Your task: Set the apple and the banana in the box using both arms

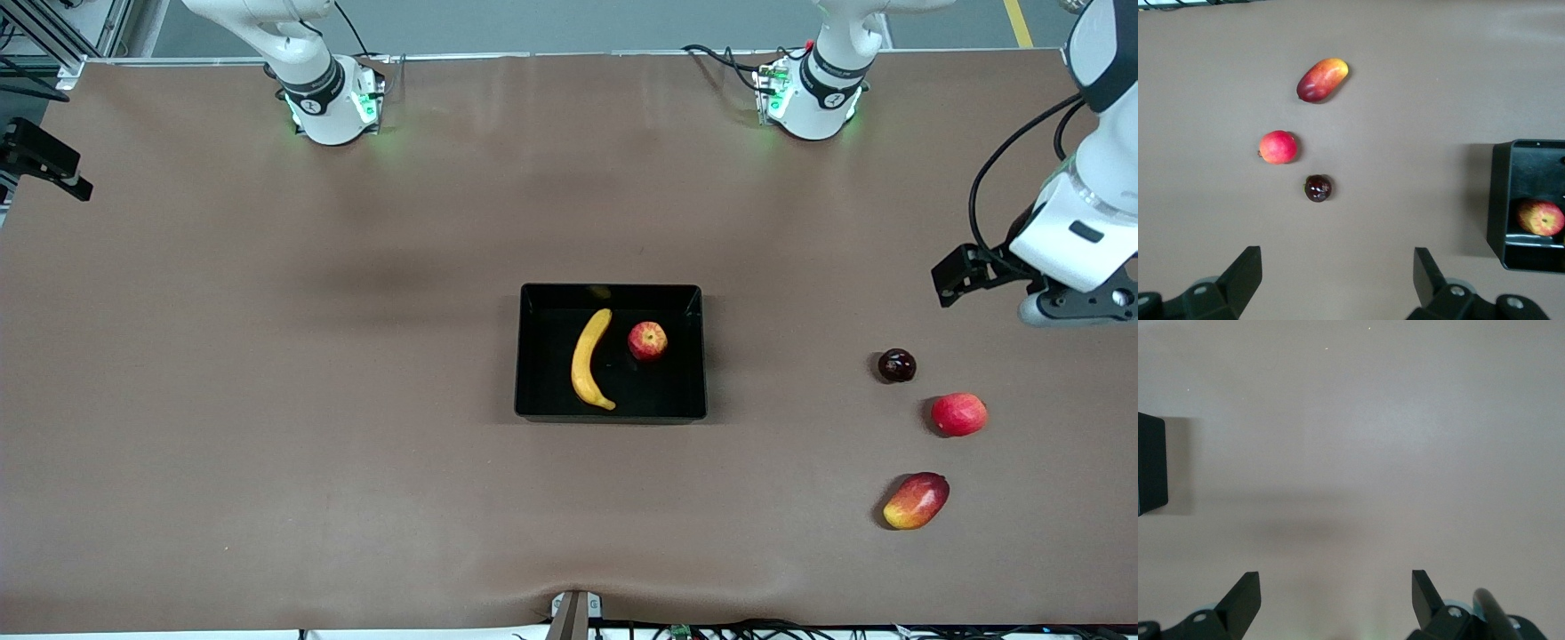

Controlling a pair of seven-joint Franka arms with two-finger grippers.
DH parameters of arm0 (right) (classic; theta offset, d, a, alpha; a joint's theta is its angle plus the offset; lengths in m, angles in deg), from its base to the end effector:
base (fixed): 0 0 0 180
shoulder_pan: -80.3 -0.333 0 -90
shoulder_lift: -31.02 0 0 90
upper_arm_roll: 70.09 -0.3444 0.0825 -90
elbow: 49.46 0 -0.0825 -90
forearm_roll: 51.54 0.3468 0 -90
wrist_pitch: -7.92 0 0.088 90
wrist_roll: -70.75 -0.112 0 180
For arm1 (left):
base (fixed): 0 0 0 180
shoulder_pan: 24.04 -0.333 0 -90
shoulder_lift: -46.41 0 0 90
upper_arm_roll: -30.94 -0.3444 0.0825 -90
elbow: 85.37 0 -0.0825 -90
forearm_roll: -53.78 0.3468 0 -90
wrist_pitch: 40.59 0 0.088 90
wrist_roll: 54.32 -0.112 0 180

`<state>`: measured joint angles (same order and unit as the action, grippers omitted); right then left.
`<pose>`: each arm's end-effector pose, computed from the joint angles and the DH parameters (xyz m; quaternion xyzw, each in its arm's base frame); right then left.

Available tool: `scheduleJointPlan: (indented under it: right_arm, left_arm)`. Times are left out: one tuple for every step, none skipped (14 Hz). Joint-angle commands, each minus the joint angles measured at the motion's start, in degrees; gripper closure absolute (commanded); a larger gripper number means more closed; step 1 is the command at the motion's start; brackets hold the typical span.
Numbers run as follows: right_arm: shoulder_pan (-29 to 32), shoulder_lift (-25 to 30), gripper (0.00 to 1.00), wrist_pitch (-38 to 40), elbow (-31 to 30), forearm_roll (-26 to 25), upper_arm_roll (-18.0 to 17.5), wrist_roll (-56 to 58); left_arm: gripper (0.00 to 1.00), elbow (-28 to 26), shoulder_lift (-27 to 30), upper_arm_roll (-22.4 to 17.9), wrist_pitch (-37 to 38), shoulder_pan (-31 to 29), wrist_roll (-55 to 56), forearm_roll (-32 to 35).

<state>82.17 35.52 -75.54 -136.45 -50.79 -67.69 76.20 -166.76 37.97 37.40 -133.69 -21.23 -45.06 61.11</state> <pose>0.4769 -0.0352 0.6994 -0.9999 -0.0111 -0.0091 0.0074 0.5683 -0.0731 0.6394 -0.9980 0.0008 -0.0375 0.0503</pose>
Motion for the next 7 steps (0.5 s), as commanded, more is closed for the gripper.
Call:
scheduleJointPlan:
  right_arm:
    - [-0.11, 0.15, 0.00, 0.84, 0.41, -0.76, -0.21, 0.09]
    - [-0.02, 0.15, 0.00, 0.84, 0.41, -0.76, -0.12, 0.17]
    - [-0.02, 0.15, 0.00, 0.75, 0.41, -0.58, -0.12, 0.17]
    - [-0.02, 0.15, 0.00, 0.75, 0.41, -0.58, -0.12, 0.61]
    - [-0.11, 0.15, 0.00, 0.75, 0.50, -0.58, -0.12, 0.53]
    - [-0.20, 0.15, 0.00, 0.75, 0.67, -0.84, -0.12, 0.26]
    - [-0.20, 0.15, 0.00, 0.66, 0.68, -0.84, -0.12, 0.17]
  left_arm:
    - [0.00, -4.83, 4.12, 0.57, -0.06, -2.10, -0.82, -1.80]
    - [0.00, -5.45, 4.82, 0.48, -0.06, -2.02, -0.73, -2.58]
    - [0.00, -6.24, 5.44, -0.13, -0.15, -1.49, -0.82, -2.85]
    - [0.00, -6.68, 5.97, -1.35, -0.24, -0.62, -0.82, -2.85]
    - [0.00, -7.55, 7.10, -2.32, -0.24, 0.35, -0.91, -2.85]
    - [0.00, -8.87, 8.16, -2.59, -0.50, 0.44, -0.91, -2.85]
    - [0.00, -10.10, 8.95, -2.59, -0.76, 0.44, -0.91, -2.85]
